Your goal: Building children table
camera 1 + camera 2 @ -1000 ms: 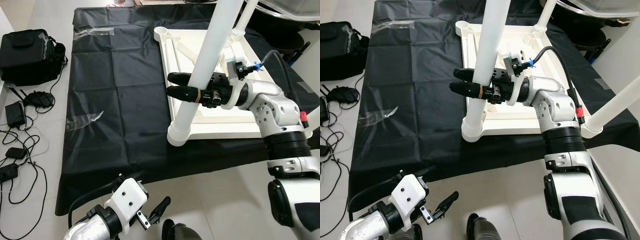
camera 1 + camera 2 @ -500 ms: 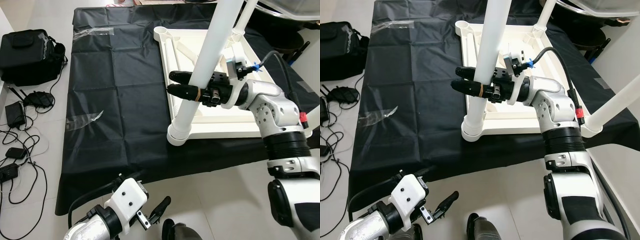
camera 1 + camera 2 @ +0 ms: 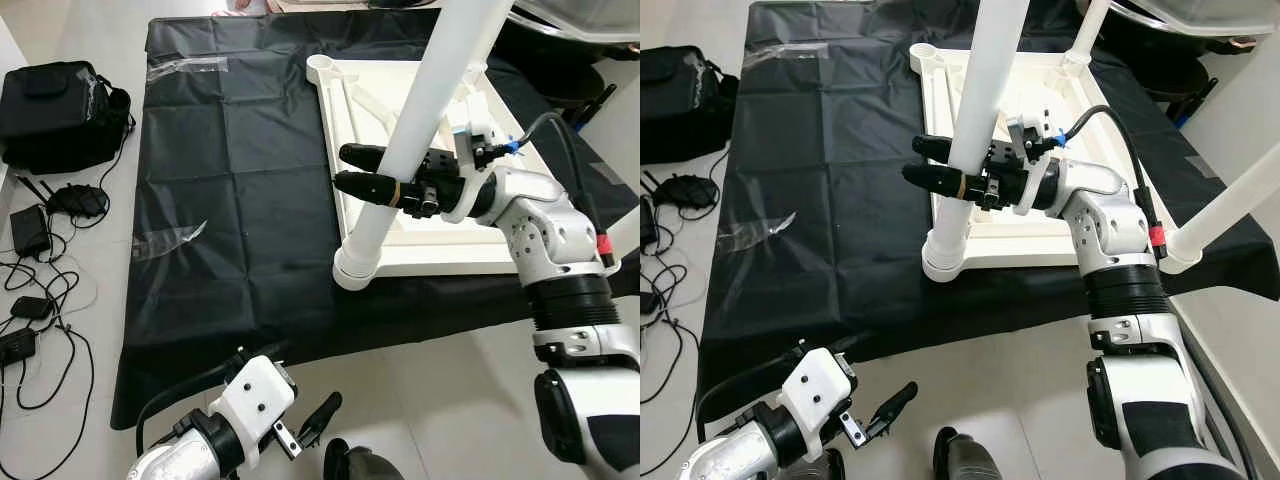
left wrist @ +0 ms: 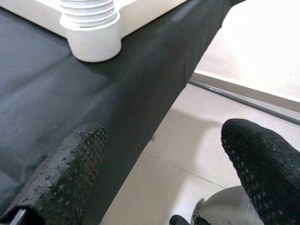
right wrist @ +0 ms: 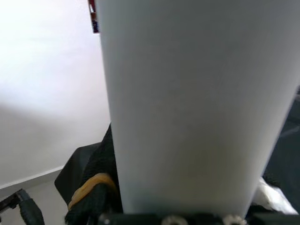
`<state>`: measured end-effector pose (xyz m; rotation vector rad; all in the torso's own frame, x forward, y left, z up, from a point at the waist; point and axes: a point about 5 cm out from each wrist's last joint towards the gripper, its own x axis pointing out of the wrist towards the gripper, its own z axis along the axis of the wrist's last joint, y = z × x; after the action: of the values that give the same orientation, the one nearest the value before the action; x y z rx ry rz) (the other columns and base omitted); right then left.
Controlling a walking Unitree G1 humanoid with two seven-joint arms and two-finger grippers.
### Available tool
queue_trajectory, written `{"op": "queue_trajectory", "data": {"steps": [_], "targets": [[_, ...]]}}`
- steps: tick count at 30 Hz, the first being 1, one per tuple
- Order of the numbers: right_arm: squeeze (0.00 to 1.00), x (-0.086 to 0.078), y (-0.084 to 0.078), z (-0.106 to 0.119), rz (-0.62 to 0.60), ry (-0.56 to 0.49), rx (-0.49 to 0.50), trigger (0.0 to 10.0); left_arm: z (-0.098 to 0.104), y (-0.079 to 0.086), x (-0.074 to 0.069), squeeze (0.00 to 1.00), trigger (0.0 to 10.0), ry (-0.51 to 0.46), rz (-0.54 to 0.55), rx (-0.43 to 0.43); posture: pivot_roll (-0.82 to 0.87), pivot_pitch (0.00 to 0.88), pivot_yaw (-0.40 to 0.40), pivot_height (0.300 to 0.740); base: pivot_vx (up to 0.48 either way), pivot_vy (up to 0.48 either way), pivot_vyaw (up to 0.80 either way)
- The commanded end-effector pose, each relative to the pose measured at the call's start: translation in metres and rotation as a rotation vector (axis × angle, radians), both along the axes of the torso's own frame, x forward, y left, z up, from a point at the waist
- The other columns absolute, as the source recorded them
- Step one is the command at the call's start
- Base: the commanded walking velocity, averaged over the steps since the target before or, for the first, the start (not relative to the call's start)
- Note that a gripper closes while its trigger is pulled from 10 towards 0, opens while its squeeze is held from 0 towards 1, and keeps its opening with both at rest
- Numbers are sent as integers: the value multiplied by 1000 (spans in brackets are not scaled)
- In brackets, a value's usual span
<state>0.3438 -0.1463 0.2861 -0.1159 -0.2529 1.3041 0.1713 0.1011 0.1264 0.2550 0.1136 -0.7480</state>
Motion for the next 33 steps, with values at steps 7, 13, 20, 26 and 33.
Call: {"op": "queue_trajectory", "data": {"steps": [7, 13, 20, 26, 33], "targets": [[0, 13, 2, -28, -166, 111, -52, 0, -2, 1, -3, 0, 10000, 7, -3, 25, 154, 251, -110, 740, 0, 0, 0], [0, 16, 2, -30, -216, 121, -52, 0, -2, 0, -4, 0, 10000, 6, -4, 24, 149, 244, -111, 740, 0, 0, 0], [0, 19, 0, -30, -274, 140, -37, 0, -3, 0, -4, 0, 10000, 6, -5, 24, 149, 238, -110, 740, 0, 0, 0], [0, 25, -4, -32, -373, 152, -15, 0, -3, 0, -4, 0, 10000, 5, -5, 24, 149, 237, -110, 740, 0, 0, 0], [0, 29, -13, -31, -484, 147, 38, 0, -3, 0, -3, 0, 10000, 3, -5, 23, 147, 234, -106, 740, 0, 0, 0]]}}
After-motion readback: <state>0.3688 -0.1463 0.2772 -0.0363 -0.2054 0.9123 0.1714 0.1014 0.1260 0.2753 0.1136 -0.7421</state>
